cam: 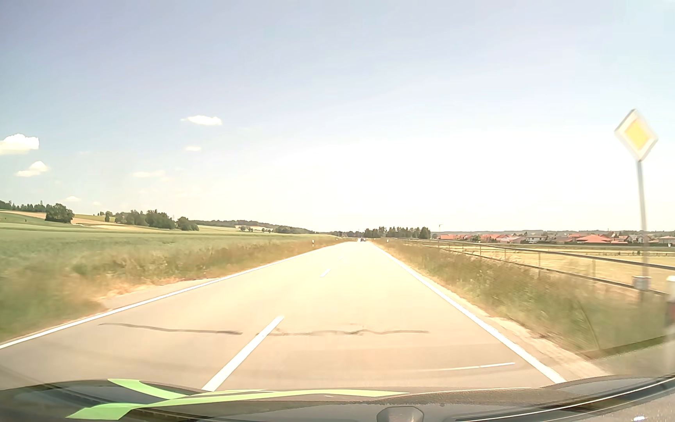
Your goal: Follow the waypoints while adhering to traffic rules and regulations
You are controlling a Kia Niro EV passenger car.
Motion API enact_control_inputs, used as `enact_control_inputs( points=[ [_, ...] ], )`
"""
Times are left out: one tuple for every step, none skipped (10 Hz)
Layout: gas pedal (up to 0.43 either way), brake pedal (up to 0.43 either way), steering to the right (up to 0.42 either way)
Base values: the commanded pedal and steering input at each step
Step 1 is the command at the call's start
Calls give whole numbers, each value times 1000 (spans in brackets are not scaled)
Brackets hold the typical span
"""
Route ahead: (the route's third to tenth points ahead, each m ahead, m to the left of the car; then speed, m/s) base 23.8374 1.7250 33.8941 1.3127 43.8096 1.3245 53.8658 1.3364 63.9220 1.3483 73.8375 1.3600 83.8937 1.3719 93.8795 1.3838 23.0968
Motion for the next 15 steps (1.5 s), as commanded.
enact_control_inputs(
  points=[
    [228,0,-2],
    [228,0,-1],
    [240,0,0],
    [248,0,-1],
    [260,0,0],
    [260,0,0],
    [260,0,0],
    [260,0,0],
    [260,0,0],
    [260,0,0],
    [260,0,0],
    [260,0,0],
    [260,0,-1],
    [260,0,-2],
    [260,0,-3]
  ],
)
